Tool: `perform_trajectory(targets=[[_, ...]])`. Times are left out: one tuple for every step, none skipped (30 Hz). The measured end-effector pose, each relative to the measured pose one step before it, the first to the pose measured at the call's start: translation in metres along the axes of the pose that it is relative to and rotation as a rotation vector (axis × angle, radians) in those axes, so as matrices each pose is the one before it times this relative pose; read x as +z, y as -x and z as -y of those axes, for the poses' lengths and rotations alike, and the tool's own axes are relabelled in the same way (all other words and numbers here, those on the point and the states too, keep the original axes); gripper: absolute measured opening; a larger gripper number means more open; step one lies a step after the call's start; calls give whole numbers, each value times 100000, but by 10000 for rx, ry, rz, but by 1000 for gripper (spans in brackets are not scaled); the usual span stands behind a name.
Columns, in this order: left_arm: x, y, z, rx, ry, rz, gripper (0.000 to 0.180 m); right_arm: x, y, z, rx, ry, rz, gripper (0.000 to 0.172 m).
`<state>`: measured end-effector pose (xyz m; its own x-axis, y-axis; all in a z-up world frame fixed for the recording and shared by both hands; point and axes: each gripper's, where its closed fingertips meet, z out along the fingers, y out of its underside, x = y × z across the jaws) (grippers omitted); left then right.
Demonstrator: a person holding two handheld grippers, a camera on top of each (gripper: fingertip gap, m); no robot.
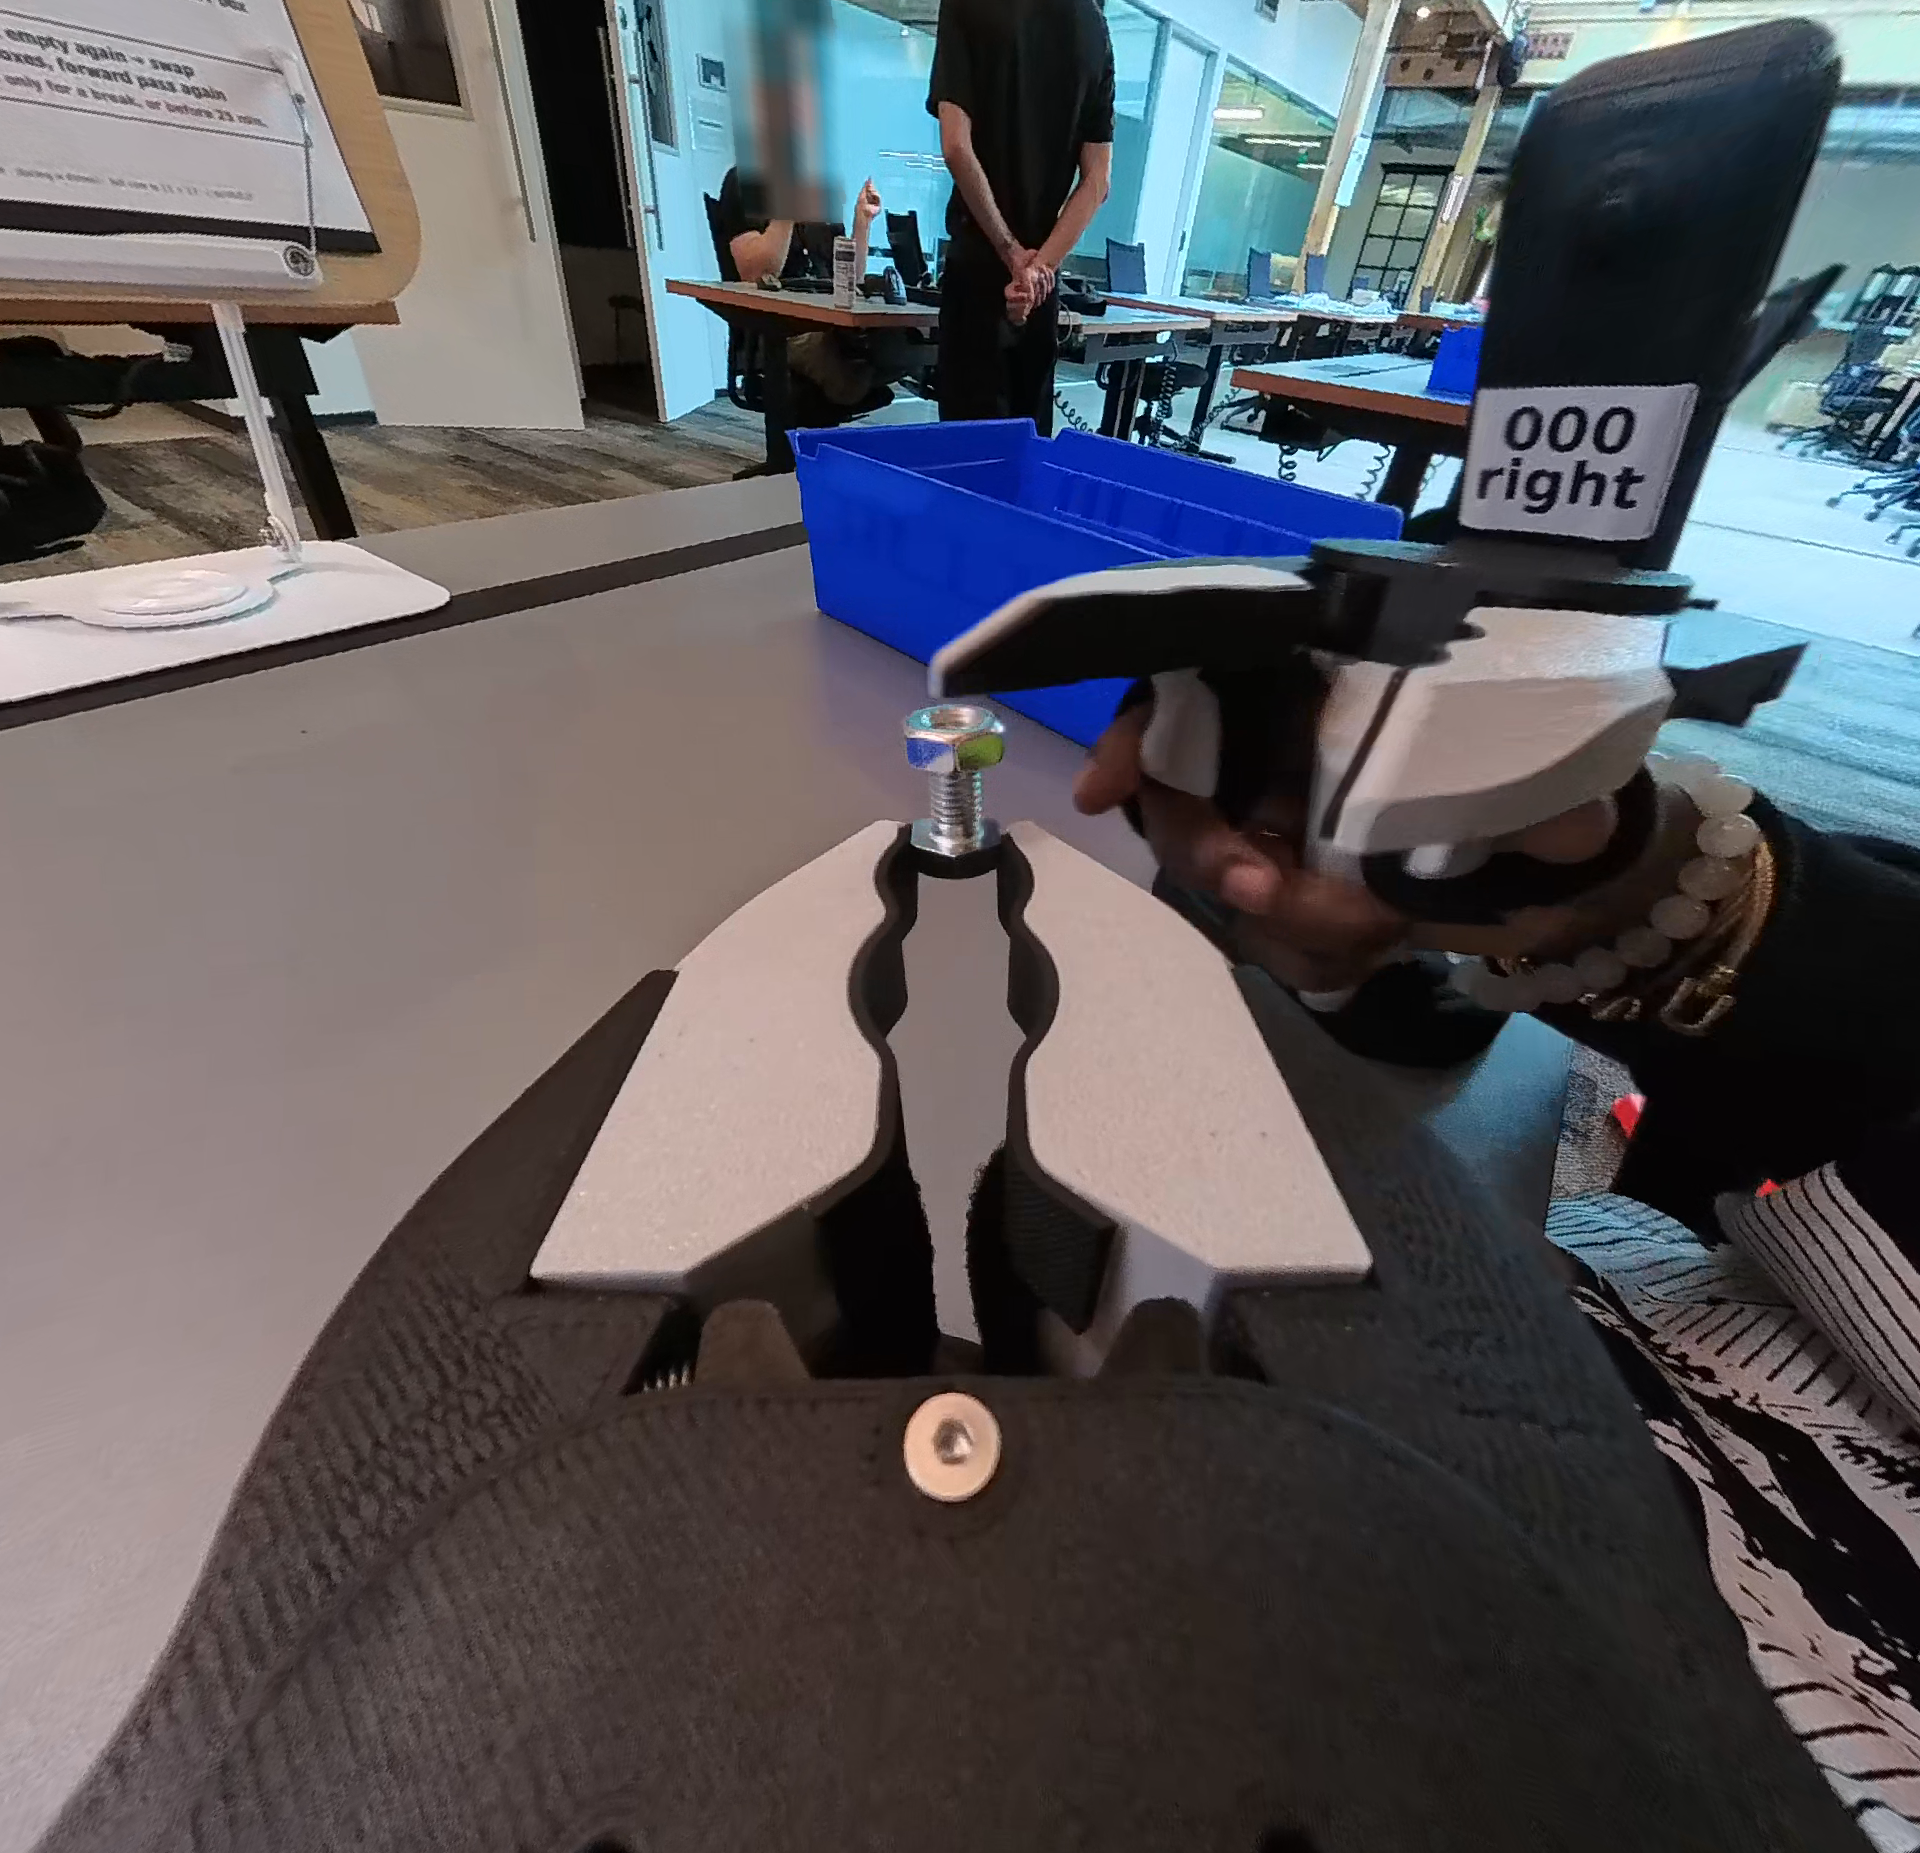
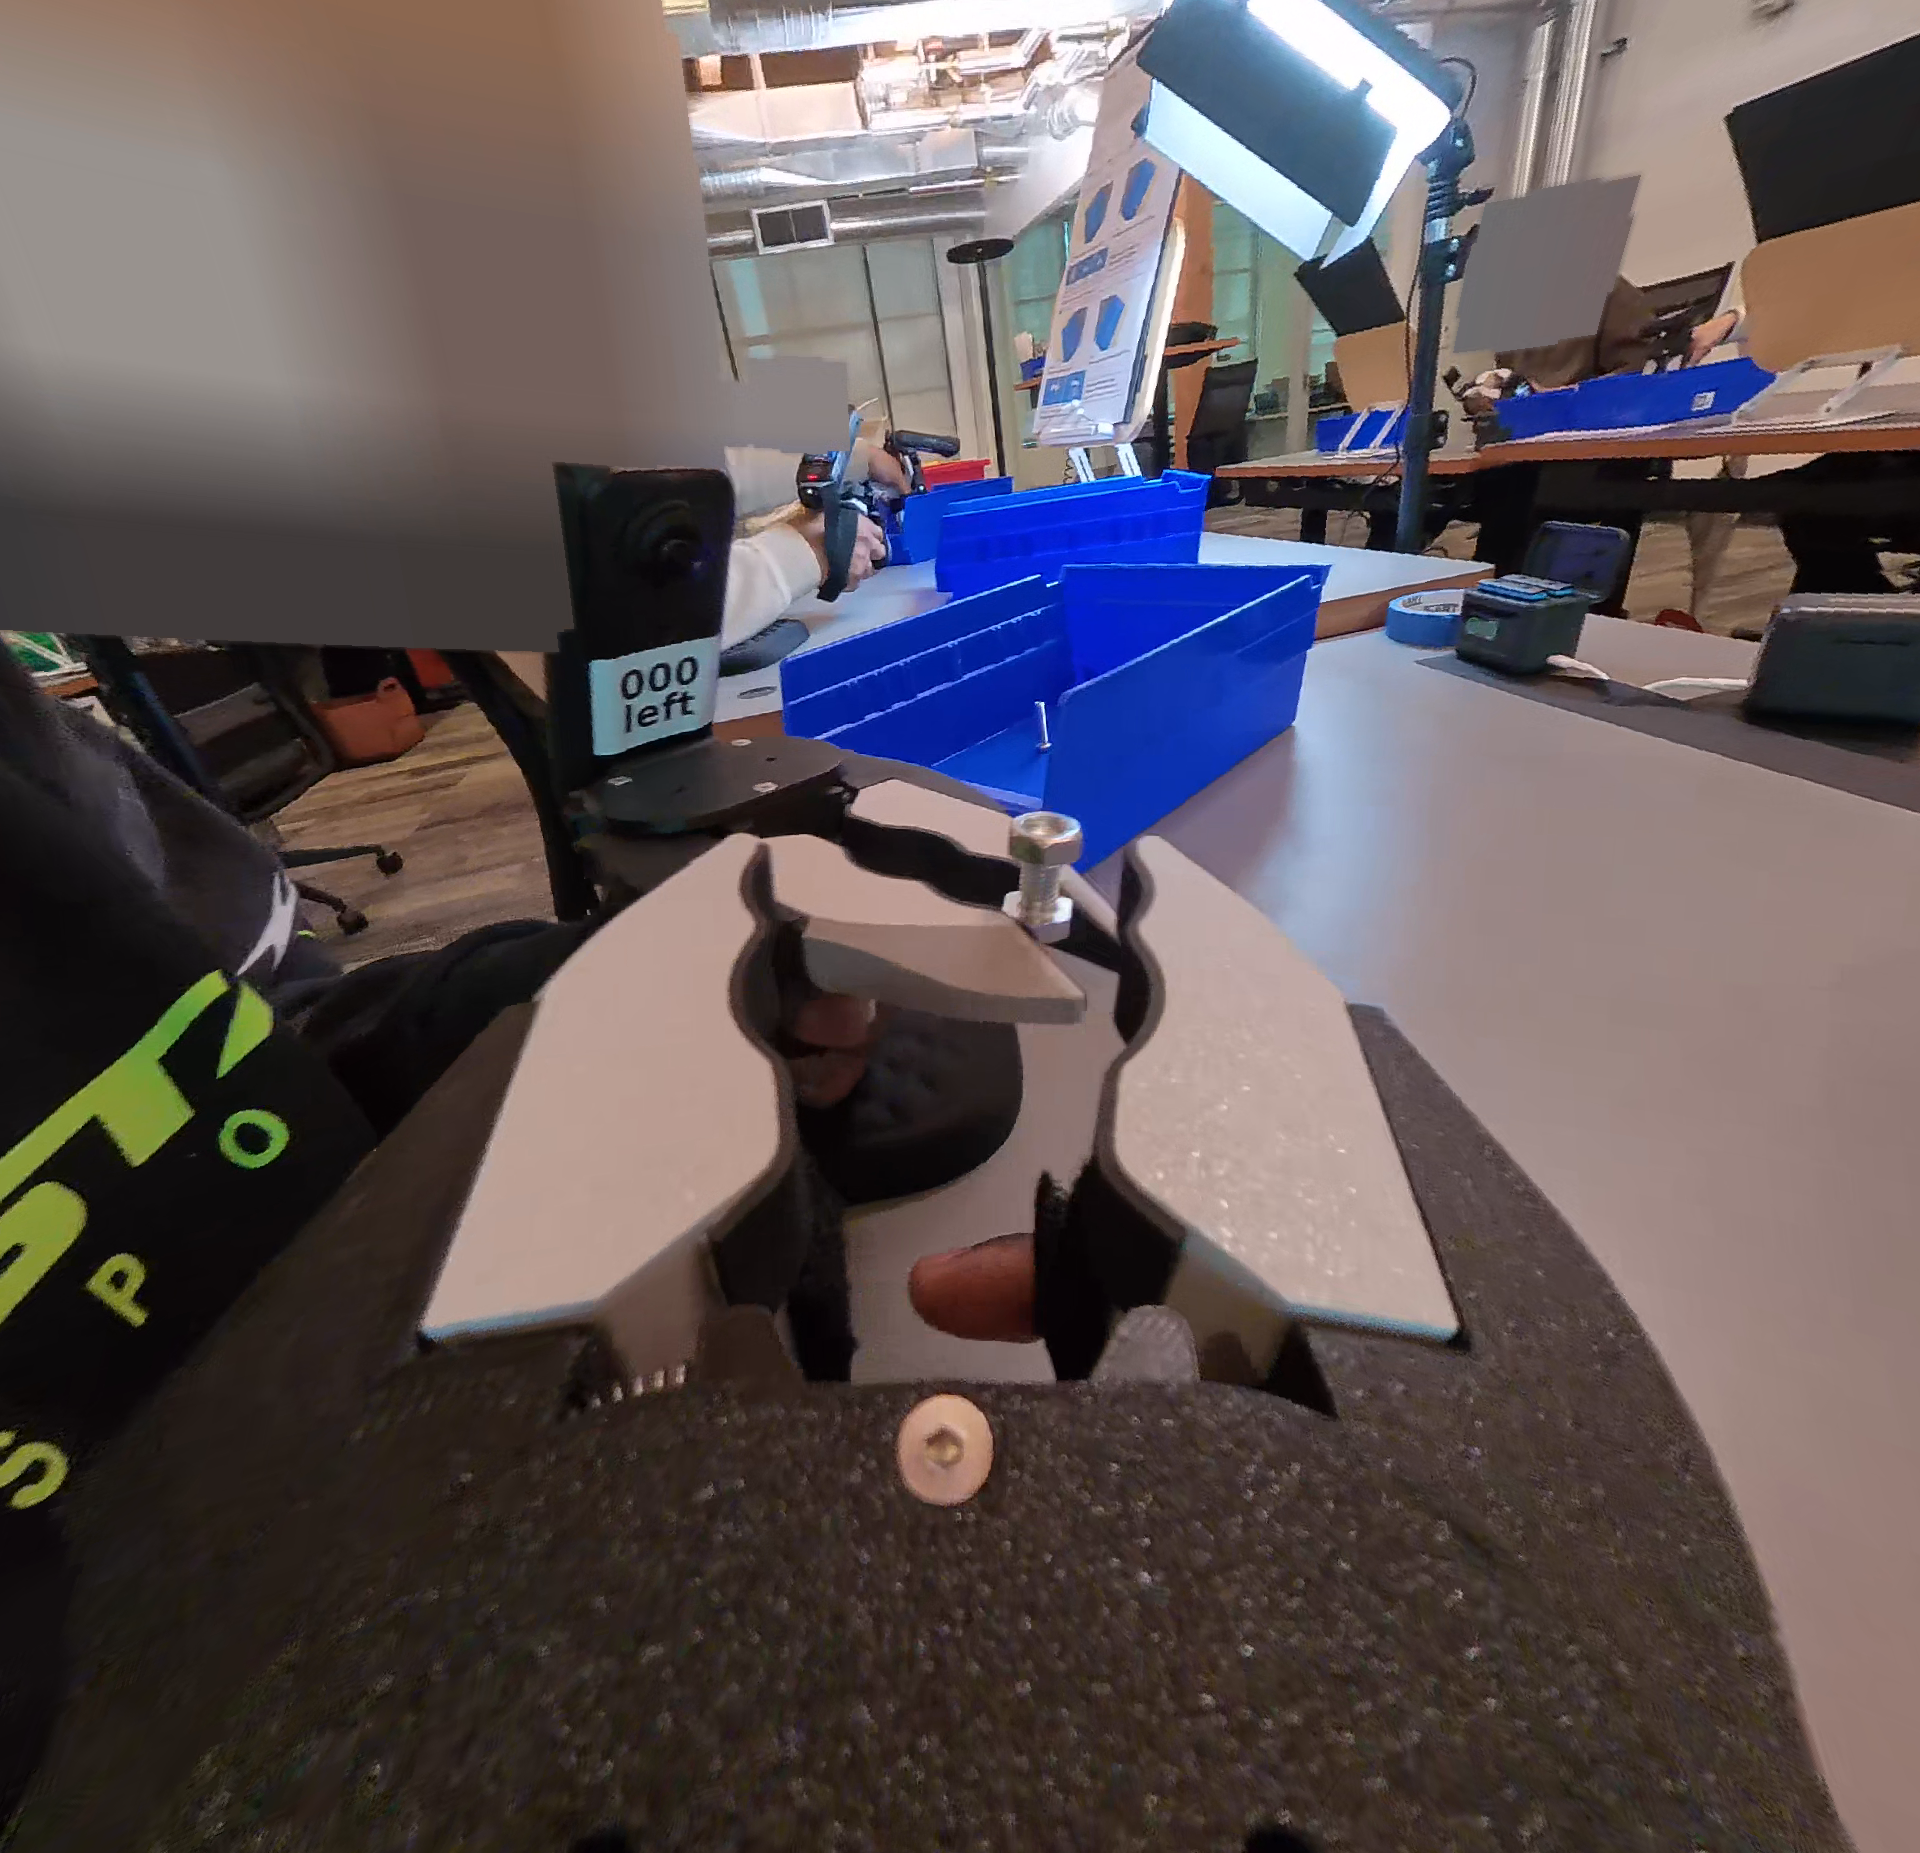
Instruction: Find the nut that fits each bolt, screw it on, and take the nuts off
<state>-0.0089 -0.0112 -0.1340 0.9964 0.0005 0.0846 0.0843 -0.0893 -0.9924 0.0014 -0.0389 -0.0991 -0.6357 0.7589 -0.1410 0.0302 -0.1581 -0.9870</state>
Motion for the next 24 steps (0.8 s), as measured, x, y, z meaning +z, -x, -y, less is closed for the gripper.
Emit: perform_trajectory(targets=[[9, -30, -22, 13, 16, -7, 15, 412, -109, -92, -2, 25, 51, 70], [23, -54, -29, 18, 23, -29, 15, 473, -8, -117, -10, 67, 108, 75], [20, -51, -36, 31, 28, -26, 15, 483, 22, -128, -24, 88, 119, 78], [34, -52, -36, 36, 36, -14, 15, 482, 35, -137, -30, 97, 120, 80], [33, -58, -47, 37, 38, -27, 15, 431, 98, -120, -26, 95, 156, 81], [33, -66, -47, 32, 38, -31, 15, 360, 120, -107, -6, 82, 155, 81], [30, -41, -61, 19, 43, -28, 15, 297, 156, -66, -6, 59, 150, 81], [27, -56, -50, 13, 34, -36, 15, 211, 167, -23, -9, 41, 129, 81], [27, -37, -47, 5, 33, -33, 15, 172, 166, -48, -20, 58, 104, 81], [14, 3, -19, -3, 10, -5, 15, 115, 182, -90, -47, 79, 90, 80], [1, 20, -6, -16, -1, 0, 15, 62, 77, -118, -64, 86, 5, 81], [-13, 33, 5, -27, -11, 2, 15, -16, 45, -98, -77, 56, -24, 81], [-14, 86, 19, -30, -23, 52, 15, -64, 61, -38, -24, 5, -32, 79], [-8, 11, -6, -18, -2, -5, 15, -88, 38, -5, 8, -12, -63, 80], [-4, 55, 9, 0, -8, 43, 15, -156, -2, -25, -7, 3, -96, 81], [-19, 91, 24, -7, -29, 66, 15, -223, -13, 7, -12, -14, -108, 81], [-22, 5, 12, -18, -11, -1, 15, -284, -3, -14, 10, -21, -113, 82], [-12, 91, 6, -30, -11, 47, 15, -344, 23, 7, 6, -38, -110, 82], [-31, 85, 42, -48, -40, 30, 15, -398, 64, 22, 0, -67, -101, 81], [-28, 71, 15, -46, -16, 10, 15, -433, 67, 13, 1, -51, -112, 78], [-18, 50, -5, -37, -1, 12, 15, -446, 46, -12, 2, -39, -135, 77], [-18, 76, 10, -17, -15, 36, 15, -498, 211, -1, -43, -41, -15, 72], [3, 24, -21, -16, 12, 4, 15, -507, 586, 16, -74, -48, 253, 55], [12, 4, -22, -1, 12, -4, 15, -410, 650, 113, -7, -93, 294, 43]])
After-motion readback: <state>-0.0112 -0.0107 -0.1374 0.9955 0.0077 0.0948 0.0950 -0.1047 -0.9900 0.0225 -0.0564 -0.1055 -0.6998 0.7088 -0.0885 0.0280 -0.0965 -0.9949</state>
